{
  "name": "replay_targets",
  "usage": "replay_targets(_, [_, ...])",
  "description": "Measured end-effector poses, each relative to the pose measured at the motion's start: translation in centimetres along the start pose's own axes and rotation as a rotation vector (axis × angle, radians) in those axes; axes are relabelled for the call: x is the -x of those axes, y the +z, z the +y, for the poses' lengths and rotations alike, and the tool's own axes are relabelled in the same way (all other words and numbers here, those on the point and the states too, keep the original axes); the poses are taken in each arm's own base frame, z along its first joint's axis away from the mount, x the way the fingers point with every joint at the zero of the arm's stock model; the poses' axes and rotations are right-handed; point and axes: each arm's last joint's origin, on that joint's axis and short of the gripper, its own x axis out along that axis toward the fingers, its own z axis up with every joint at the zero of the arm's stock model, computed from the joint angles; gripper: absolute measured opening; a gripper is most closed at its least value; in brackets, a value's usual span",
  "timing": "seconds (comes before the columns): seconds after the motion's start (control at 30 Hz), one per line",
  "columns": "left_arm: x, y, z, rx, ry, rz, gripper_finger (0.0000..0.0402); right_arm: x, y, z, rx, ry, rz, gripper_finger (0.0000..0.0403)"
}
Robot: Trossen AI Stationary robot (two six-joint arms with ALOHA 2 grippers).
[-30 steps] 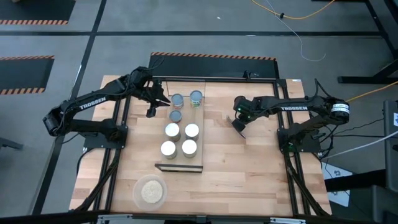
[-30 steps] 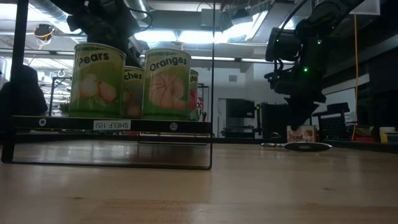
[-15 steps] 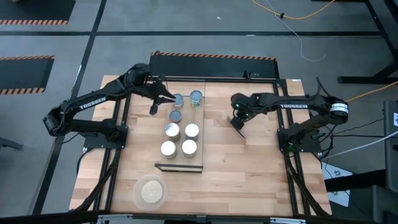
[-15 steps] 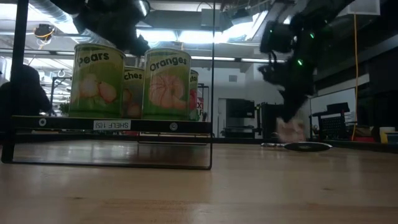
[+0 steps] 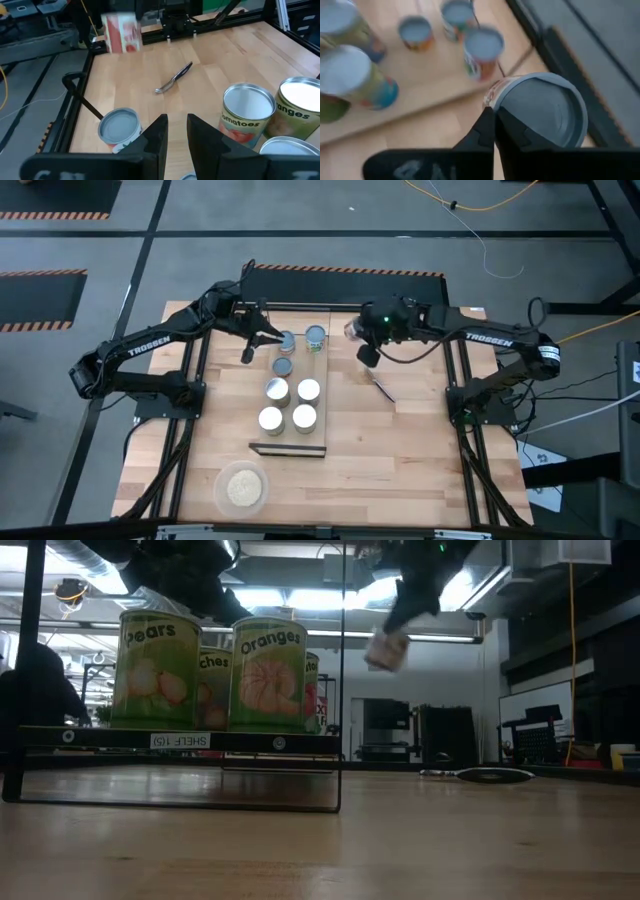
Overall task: Pick and place cans onto a shelf
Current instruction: Put the canned dice tomatoes on the shelf
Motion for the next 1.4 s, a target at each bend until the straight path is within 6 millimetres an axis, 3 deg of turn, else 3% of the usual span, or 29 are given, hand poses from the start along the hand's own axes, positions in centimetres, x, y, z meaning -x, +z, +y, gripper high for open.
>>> replay_targets(0.17, [0.0, 0.0, 0.0, 0.000, 0.006, 0.003, 0.0065, 1.7, 2.1, 0.7, 0.090, 0.019, -0.117, 0.0004])
replay_targets(0.37, [0.0, 0.0, 0.0, 0.000, 0.006, 0.003, 0.0065, 1.7, 3.4, 1.5, 0.183, 0.030, -0.198, 0.0005])
replay_targets(0.8, [0.0, -0.1, 0.0, 0.009, 0.001, 0.013, 0.0065, -5.1, 6.5, 5.5, 0.340, 0.206, -0.098, 0.0006])
replay_targets(1.07, [0.0, -0.2, -0.1, 0.017, -0.003, 0.022, 0.0065, -8.9, 5.6, 6.3, 0.351, 0.228, 0.023, 0.0007])
replay_targets(1.4, [0.0, -0.2, -0.1, 0.016, -0.003, 0.022, 0.0065, -12.2, 4.4, 7.1, 0.352, 0.315, 0.101, 0.0007])
